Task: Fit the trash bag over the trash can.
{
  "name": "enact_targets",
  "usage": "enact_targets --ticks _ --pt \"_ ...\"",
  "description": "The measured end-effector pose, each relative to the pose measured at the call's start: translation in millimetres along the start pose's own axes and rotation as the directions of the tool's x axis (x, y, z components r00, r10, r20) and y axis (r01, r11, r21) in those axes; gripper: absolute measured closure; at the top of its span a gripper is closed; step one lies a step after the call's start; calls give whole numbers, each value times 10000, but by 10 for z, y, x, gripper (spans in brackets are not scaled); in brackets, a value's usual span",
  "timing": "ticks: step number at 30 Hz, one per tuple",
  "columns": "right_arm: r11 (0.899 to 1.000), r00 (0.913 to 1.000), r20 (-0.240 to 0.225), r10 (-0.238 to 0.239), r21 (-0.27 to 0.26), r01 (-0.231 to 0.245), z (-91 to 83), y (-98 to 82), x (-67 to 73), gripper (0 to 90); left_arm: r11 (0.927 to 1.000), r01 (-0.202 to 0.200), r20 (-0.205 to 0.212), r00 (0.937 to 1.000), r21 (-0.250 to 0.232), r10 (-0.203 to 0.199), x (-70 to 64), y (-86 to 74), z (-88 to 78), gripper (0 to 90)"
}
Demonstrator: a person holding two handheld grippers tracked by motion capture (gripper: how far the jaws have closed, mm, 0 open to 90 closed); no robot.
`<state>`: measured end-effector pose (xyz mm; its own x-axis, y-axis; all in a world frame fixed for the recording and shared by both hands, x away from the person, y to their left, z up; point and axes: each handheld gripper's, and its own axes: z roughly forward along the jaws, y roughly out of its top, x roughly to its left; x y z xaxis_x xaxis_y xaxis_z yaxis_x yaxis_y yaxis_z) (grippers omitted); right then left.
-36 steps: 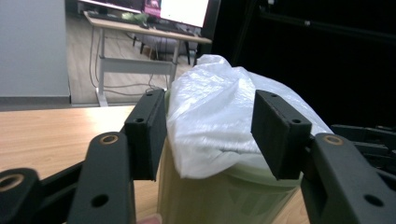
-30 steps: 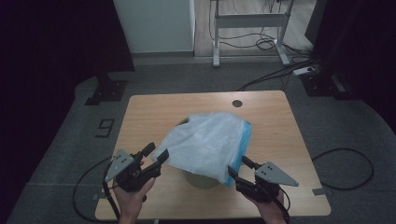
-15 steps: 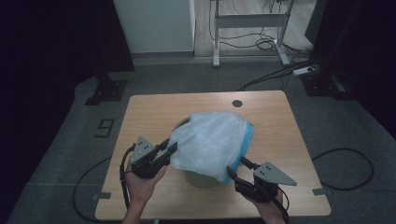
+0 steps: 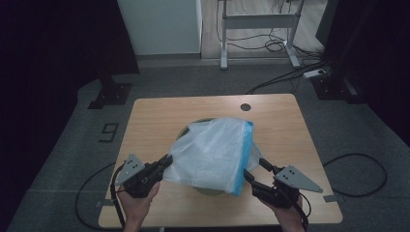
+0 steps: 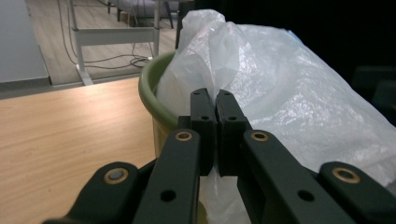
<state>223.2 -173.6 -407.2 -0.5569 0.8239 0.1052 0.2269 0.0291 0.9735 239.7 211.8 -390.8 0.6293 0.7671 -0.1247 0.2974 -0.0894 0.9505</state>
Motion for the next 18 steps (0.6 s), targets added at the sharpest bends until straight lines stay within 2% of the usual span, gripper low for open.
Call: enact_targets --ticks 3,7,13,16,18 --pt "9999 10000 -74 44 -96 -45 46 85 -35 307 10000 -6 121 9999 21 6 -3 -49 -13 862" --pt "9995 9990 -329 296 64 -294 220 171 -88 274 10000 21 234 9997 91 -23 1 -87 6 859" --pt "9981 9986 -283 454 419 -442 448 183 -109 224 9998 74 300 9995 194 -80 6 -121 43 852" --pt "9982 9997 -106 207 561 -201 504 151 -64 279 9996 56 348 9994 265 -65 4 -118 46 826" --pt "9985 10000 31 24 547 -26 507 130 -37 399 9998 34 280 9996 171 -39 -4 -101 29 767"
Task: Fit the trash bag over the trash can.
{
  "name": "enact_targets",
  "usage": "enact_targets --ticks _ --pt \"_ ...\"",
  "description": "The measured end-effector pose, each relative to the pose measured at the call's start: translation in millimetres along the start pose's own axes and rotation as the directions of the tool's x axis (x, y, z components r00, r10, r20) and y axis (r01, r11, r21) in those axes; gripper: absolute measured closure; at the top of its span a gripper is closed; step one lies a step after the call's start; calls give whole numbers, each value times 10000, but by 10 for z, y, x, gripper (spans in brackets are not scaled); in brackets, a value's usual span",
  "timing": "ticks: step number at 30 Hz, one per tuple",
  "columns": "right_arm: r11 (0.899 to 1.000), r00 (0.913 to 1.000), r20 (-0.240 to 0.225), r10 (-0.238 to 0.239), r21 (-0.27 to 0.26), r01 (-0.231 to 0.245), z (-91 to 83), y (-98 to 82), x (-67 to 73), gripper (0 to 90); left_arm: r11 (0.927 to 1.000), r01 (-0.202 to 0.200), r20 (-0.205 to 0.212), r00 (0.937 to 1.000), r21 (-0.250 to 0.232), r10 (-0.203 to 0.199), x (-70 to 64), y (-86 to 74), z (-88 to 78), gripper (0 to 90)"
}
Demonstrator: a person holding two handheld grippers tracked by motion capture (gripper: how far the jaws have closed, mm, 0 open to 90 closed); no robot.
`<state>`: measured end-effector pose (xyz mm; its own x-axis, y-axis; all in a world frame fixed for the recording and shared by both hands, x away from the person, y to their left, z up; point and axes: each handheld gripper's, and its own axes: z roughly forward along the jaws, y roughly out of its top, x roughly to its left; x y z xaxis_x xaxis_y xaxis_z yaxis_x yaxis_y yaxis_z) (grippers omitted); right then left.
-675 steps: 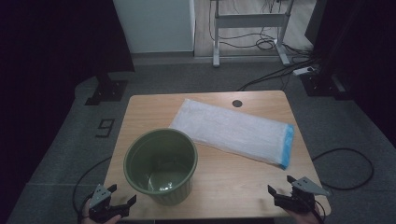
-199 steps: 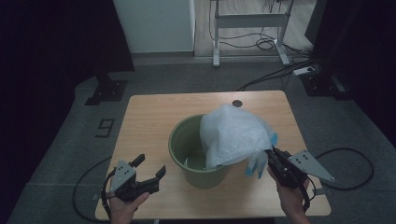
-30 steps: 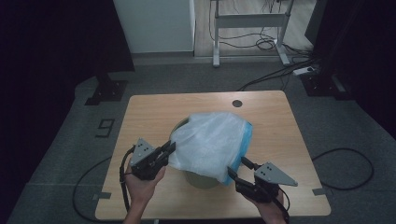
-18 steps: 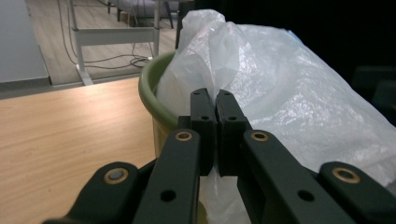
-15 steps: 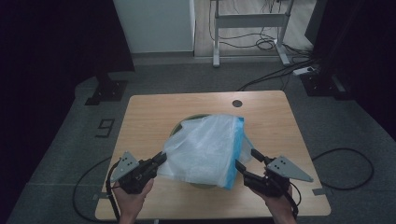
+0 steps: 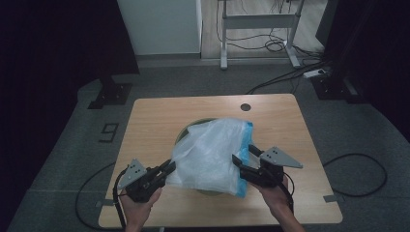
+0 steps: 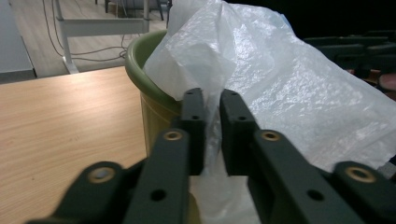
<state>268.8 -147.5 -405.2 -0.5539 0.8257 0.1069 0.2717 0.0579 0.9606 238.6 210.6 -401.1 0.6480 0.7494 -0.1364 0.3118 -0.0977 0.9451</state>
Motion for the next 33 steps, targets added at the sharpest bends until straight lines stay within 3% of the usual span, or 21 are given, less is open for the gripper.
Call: enact_targets --ticks 4,6,11,17,23,28,33 --pt "9990 9988 289 -396 -176 402 -40 -12 5 644 9995 -2 -172 9999 -307 -3 -19 88 -74 629" --pt "9987 9987 169 -486 -128 488 -59 -7 -1 713 9989 -57 -280 9996 -460 44 -41 137 -100 590" --pt "9956 9957 143 -911 -207 913 -96 -8 43 842 9984 -240 -74 9997 -506 237 -136 236 -101 535" --pt "9867 9895 -306 -1414 -855 1383 -183 6 180 861 9977 -541 253 9982 -420 552 -282 331 -23 496" --pt "9816 9837 -642 -1681 -1029 1610 -217 35 306 861 9970 -705 455 9964 -310 719 -404 409 75 445" --pt "9805 9809 -836 -1756 -1048 1665 -194 28 383 861 9977 -673 592 9960 -41 674 -467 450 206 378" --pt "9793 9791 -898 -1823 -1060 1726 -174 10 433 861 9975 -528 1001 9938 474 479 -508 451 369 319"
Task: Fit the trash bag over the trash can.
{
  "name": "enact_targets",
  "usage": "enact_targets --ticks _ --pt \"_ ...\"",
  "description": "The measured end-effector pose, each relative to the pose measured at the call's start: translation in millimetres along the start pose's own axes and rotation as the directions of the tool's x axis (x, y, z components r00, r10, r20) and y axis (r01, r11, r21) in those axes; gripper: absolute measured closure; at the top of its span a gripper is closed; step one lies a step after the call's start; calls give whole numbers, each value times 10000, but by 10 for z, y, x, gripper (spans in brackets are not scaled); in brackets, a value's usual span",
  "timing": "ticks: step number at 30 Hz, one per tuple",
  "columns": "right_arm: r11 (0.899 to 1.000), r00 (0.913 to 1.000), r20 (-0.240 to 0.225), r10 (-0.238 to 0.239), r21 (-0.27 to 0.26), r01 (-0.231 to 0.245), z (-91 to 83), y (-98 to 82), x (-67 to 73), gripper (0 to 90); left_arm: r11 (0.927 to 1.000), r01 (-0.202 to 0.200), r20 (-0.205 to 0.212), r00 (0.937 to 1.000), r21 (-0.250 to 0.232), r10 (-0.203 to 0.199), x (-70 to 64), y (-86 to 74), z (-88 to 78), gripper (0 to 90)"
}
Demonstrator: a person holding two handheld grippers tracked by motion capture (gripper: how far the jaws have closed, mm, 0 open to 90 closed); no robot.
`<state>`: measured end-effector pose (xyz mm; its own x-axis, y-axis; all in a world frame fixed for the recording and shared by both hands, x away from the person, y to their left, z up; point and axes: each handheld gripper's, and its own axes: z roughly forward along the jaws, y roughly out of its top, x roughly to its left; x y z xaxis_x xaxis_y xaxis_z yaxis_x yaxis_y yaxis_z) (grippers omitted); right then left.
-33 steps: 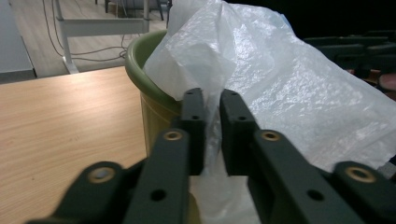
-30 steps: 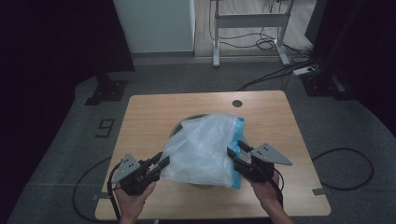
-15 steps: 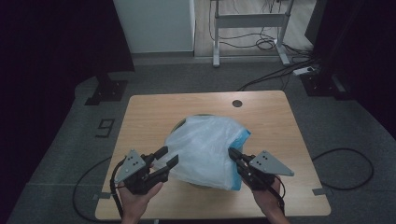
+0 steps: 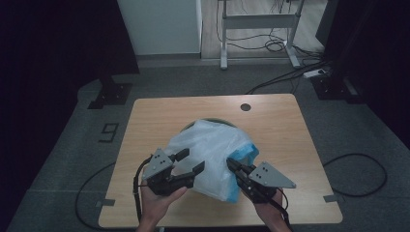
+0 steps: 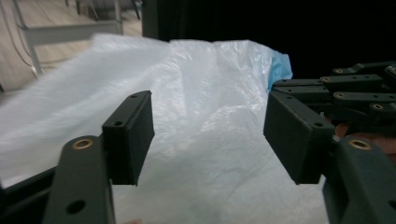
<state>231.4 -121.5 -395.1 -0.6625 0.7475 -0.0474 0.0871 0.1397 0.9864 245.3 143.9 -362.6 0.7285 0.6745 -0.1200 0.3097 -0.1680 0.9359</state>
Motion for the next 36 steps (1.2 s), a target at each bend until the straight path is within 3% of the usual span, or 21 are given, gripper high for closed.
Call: enact_targets --ticks 6,10,21,24,27,31,36 --pt "10000 10000 -40 -34 -7 34 -12 -9 27 860 9986 -260 92 9996 460 256 -70 -19 129 297" --pt "10000 10000 -67 -3 -27 3 -20 -10 28 859 9986 -248 88 9997 478 244 -83 -37 165 340" --pt "9999 9999 -132 32 -135 -34 -31 -12 42 859 9957 -584 677 9963 717 536 -111 -127 266 740" --pt "9999 9998 -172 42 -128 -44 -39 -14 47 821 9967 -686 527 9964 444 662 -131 -129 247 840" --pt "9996 9997 -165 171 -240 -175 -65 -24 48 695 9980 -624 308 9976 -57 626 -120 -113 189 894" --pt "9979 9993 -18 361 -538 -361 -179 -56 24 571 9958 -122 259 9996 -909 146 -30 -96 37 898" --pt "9965 9978 256 608 -596 -592 -291 -116 -75 528 9876 443 287 9988 -1505 -404 89 -98 -138 898"
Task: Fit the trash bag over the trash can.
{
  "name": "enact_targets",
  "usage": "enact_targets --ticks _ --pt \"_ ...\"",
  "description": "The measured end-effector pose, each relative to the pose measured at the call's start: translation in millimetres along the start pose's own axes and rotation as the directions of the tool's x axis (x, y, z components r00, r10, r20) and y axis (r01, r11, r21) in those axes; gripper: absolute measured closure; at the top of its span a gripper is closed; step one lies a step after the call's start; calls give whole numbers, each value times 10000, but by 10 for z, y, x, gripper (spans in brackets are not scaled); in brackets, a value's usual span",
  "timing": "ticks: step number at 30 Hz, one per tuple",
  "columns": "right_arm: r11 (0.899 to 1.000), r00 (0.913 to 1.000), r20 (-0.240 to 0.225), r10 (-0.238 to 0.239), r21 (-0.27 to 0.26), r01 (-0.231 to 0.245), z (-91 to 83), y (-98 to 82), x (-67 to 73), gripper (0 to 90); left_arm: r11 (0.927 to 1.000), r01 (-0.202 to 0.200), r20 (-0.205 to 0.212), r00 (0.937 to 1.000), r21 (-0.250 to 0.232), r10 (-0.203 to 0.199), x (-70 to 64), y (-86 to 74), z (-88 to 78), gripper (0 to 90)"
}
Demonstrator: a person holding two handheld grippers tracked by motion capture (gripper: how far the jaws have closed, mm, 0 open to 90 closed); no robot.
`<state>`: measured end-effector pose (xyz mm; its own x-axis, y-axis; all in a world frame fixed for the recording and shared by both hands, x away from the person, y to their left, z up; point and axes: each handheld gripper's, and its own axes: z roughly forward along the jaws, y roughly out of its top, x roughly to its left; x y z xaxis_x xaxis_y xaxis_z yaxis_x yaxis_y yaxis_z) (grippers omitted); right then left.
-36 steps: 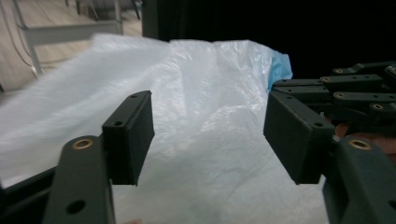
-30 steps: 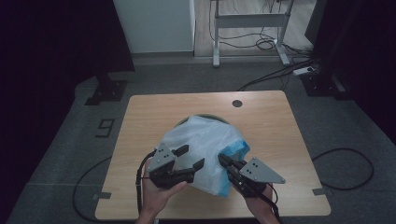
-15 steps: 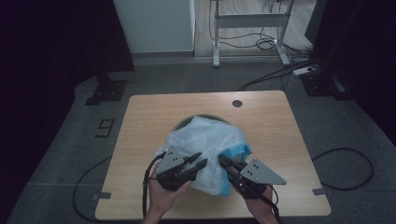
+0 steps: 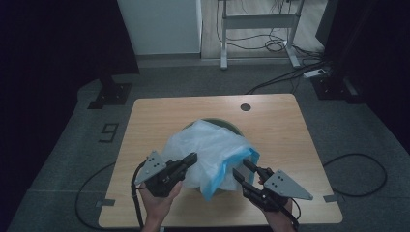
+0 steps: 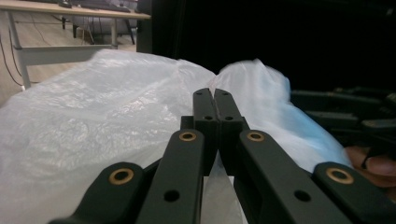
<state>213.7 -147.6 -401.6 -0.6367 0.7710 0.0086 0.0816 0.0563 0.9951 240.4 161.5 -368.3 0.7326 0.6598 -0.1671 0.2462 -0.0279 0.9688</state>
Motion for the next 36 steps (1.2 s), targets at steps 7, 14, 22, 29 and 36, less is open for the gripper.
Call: enact_targets --ticks 7,14,22,29,36 --pt "9991 9989 220 408 93 -410 -1 -44 -91 490 9982 429 18 9991 -420 -428 95 1 -143 898" --pt "9988 9935 1020 496 -54 -493 -15 -45 -101 480 9956 749 57 9972 -568 -747 154 1 -197 898" --pt "9976 9894 1283 676 53 -688 -102 -82 -211 488 9950 833 71 9965 -556 -830 157 5 -171 897" --pt "9990 9934 1082 390 153 -409 8 -69 -211 500 9949 860 119 9963 -534 -854 150 25 -136 897" --pt "9991 9918 1210 411 -101 -402 15 -41 -153 515 9934 987 124 9951 -592 -981 168 36 -145 897"
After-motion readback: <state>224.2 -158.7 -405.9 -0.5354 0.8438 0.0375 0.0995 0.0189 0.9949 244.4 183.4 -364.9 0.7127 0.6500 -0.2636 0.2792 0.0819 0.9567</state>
